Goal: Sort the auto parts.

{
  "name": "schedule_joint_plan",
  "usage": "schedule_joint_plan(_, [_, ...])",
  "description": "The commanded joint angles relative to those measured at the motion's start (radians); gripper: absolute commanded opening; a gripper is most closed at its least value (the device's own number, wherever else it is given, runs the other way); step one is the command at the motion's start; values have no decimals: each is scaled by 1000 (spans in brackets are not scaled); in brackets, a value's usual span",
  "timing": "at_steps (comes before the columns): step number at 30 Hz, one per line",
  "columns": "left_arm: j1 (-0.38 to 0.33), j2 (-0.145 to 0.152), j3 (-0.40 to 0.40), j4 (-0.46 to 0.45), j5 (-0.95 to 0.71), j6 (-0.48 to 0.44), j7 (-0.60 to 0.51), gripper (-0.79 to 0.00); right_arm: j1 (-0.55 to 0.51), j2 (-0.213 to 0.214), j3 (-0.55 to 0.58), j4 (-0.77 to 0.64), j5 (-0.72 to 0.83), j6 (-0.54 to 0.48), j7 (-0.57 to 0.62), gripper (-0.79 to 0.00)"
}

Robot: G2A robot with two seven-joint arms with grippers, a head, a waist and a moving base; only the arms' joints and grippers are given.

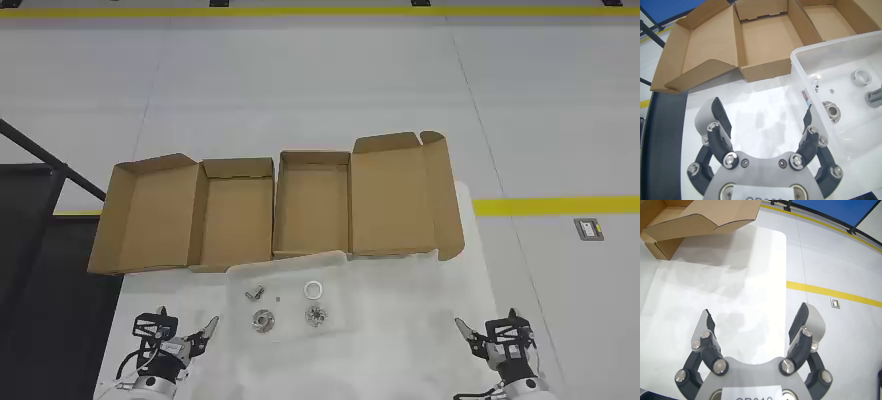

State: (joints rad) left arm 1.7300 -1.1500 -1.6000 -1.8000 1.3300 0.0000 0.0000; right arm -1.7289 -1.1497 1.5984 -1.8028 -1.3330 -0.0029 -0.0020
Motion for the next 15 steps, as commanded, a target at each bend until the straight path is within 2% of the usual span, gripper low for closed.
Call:
schedule_joint_plan(1, [-1, 0, -1, 0, -1, 0, 1, 0, 8, 2, -8, -19, -43, -38, -19, 0])
schedule_joint_plan(4, [-2, 0, -9, 4, 28, 8, 36, 0, 26, 9, -27, -80, -191, -84, 0, 0])
schedule_joint_plan(9, [13, -1, -19, 1, 63, 4, 105, 0, 108, 18, -102, -204, -426, -218, 158, 0])
schedule_joint_plan(12, [29, -3, -28, -6, 66, 13, 142, 0, 192, 16, -197, -257, -533, -309, 255, 0])
schedule_joint_plan(15, [44, -5, -38, -12, 51, 16, 161, 0, 300, 6, -311, -257, -546, -392, 328, 0])
